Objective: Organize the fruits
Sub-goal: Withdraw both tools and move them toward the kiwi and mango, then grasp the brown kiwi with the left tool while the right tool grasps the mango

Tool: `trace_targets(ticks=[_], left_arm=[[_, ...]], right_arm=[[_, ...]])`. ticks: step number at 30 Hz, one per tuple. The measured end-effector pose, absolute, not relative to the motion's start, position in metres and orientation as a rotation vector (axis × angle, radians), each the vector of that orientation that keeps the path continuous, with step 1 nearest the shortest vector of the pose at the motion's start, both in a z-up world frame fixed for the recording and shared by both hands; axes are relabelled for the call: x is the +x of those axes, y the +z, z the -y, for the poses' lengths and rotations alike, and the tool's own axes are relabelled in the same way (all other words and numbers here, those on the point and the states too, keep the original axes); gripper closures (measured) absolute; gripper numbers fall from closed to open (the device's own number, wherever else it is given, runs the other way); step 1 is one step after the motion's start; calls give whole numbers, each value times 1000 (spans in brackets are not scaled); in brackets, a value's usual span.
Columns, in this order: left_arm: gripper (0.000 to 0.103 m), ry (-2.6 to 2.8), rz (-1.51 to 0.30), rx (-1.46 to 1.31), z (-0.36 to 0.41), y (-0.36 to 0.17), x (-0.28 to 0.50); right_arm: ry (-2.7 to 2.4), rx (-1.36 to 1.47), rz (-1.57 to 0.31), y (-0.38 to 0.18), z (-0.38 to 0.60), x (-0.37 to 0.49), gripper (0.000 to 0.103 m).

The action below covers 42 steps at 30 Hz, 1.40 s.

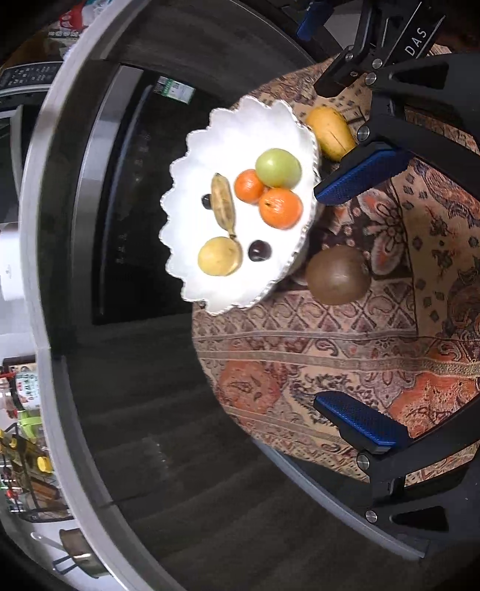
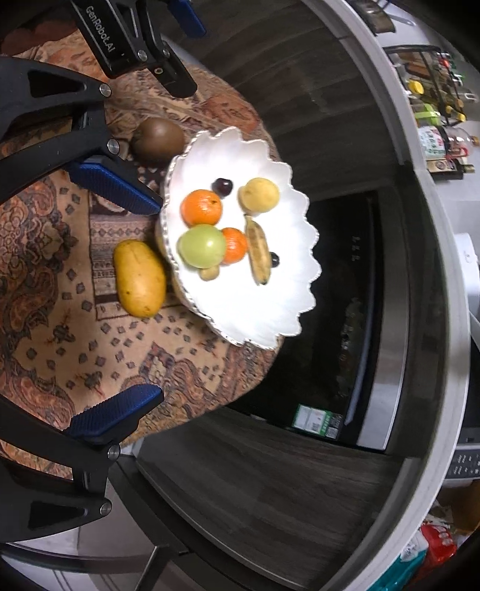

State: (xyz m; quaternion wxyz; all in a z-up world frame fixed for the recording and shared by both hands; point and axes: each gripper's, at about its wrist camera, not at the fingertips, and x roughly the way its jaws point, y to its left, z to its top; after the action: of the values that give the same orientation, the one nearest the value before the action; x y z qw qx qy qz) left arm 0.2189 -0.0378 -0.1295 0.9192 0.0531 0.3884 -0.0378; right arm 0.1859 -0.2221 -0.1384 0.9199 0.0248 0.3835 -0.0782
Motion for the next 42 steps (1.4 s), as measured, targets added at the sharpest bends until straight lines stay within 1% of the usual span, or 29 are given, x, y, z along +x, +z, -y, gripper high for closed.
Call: trace_targets(ticks=[7,11,16,34,35,37,39,42], left_arm=[[1,-67,-835,109,35,-154,227],[1,-63,-851,105,34,-169,233],[1,-67,-876,103,36,-185,243],[1,-61,-902,121,43,-210,267],[1,-61,-902,123,44,-211,267],[1,-64,-903,122,45,-212,266],[1,-69,-903,118,45,-213,266],[1,-68,-910,107,43,-215,267]], right_arm=[[-133,14,-822,-163,217,198,9],[-106,-27,-836,-177,211,206,5],[-89,-55,-850,-191,209,216,5],[-63,-40,-922,-231,214,243,5],[-64,-37,-923,-233,215,244,6],[-55,-28,-919,-234,216,244,11],[-41,-15,-907,-233,216,243,22],[-41,-20,-896,-232,213,242,25]])
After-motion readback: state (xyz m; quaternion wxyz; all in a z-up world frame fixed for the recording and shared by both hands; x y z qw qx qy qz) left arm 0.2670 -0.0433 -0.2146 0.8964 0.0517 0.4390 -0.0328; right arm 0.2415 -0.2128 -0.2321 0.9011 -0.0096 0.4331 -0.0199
